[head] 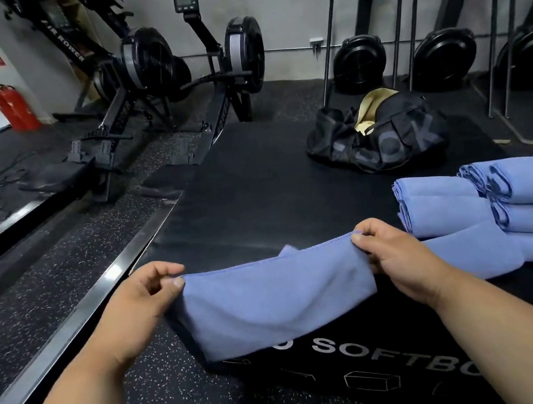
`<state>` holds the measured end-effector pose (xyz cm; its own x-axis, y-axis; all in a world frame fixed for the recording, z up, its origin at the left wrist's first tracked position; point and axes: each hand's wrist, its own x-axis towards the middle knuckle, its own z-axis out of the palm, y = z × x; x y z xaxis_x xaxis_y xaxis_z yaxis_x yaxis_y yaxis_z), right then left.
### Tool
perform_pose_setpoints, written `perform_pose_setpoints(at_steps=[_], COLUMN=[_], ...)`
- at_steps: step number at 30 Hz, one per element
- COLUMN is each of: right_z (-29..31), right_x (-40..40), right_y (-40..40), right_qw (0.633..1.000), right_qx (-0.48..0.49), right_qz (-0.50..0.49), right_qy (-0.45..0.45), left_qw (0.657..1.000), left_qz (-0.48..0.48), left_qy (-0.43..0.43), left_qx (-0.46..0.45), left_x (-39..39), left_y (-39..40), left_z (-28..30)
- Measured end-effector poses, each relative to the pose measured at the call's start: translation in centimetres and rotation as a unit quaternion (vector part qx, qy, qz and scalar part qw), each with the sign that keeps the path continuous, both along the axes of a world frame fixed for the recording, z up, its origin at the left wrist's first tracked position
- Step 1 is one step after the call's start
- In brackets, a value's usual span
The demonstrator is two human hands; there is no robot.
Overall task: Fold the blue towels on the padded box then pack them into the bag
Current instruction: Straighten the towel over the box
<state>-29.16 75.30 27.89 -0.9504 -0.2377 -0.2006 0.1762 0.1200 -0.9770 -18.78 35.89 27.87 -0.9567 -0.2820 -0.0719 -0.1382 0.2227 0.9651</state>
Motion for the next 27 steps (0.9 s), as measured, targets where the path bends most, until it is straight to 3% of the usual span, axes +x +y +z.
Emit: perform_pose_setpoints(at_steps=[4,7,10,15,18,27], right_z=[-1.5,-1.2,0.6,5.6,9.6,23.5], right_x=[-1.5,-2.7,-3.3,-5.4,-9.0,-14.5], right_y=[-2.2,-3.1,-4.0,-5.2,-5.6,-5.2], right_qw=[0.992,0.987,0.992,0.998,0.994,0.969], right_qx=[0.123,0.157,0.119,-0.04,-0.084,-0.146], right_qz=[-0.006,-0.023,-0.027,-0.045,-0.07,-0.103], right_qy=[0.029,0.034,0.041,0.01,0.016,0.168], left_qw=[0.999,0.999,0.998,0.995,0.992,0.965], left_qz=[0.024,0.044,0.052,0.042,0.044,0.063], left_qy=[-0.028,-0.026,0.007,0.08,0.101,0.229], left_qx=[-0.018,0.004,0.025,-0.034,-0.064,-0.111], left_x=[-1.4,-1.6,-2.2,-5.9,-10.4,-16.8], left_y=[0.8,1.0,0.4,-1.8,-2.7,-2.2], left_z=[-3.7,-4.2,-0.9,7.3,12.6,23.6])
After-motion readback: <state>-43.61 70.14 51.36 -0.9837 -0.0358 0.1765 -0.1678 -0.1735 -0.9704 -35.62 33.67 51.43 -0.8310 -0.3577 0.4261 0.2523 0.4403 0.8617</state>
